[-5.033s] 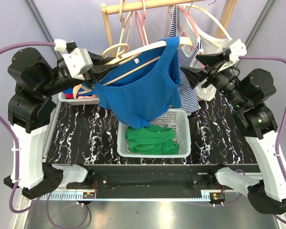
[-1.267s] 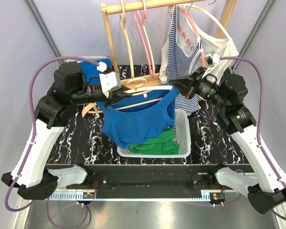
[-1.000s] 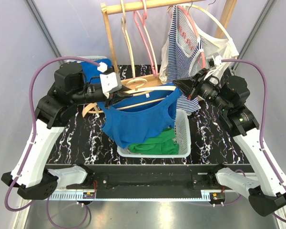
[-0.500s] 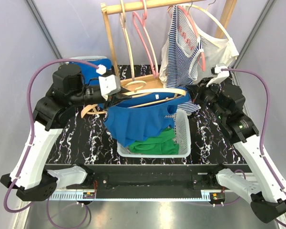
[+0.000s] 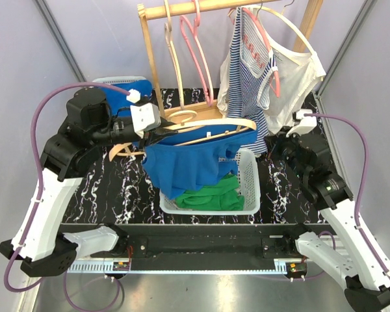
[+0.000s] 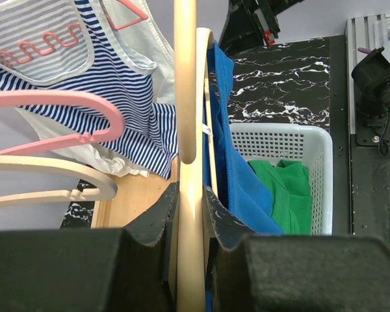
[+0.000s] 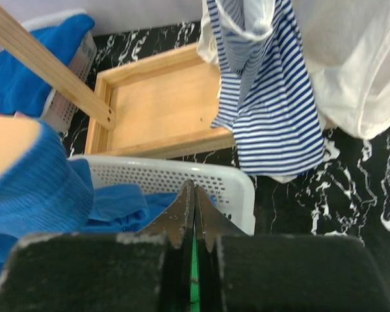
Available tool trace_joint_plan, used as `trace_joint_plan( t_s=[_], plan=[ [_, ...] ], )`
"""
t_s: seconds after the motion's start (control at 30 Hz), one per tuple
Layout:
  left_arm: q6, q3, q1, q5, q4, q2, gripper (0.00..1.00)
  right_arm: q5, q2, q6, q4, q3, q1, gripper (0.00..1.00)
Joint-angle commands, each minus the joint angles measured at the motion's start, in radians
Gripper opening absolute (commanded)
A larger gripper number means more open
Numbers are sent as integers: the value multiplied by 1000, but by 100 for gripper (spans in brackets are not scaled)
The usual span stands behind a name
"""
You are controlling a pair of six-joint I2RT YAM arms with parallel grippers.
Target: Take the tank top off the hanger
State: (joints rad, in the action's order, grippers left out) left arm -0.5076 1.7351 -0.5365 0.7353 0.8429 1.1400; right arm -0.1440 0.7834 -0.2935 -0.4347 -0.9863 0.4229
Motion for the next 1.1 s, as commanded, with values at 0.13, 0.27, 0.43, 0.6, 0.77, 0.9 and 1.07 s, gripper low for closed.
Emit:
trace_joint_plan(
  t_s=[0.13,0.27,0.43,0.6,0.77,0.9,1.07],
  plan=[
    [12,63,-2,46,-87,4,6,168,-91,-45,91,-12,-1,57],
    [6,58,-2,47,-87,6,6,319,-142,29,125,-6,-1,72],
    [7,64,-5,52,-87,10,6,449,-144,47,154,21,-1,78],
    [12,73,-6,52,-87,9,6,482,-116,54,220,35,-1,75],
    [18,78,-6,56,-85,6,6,439,-69,77,212,8,-1,73],
    [18,73,-6,61,-80,0,6,451,-62,45,214,-3,-3,72],
    [7,58,-6,59,-74,-9,6,454,-88,-39,182,-40,-1,71]
  ],
)
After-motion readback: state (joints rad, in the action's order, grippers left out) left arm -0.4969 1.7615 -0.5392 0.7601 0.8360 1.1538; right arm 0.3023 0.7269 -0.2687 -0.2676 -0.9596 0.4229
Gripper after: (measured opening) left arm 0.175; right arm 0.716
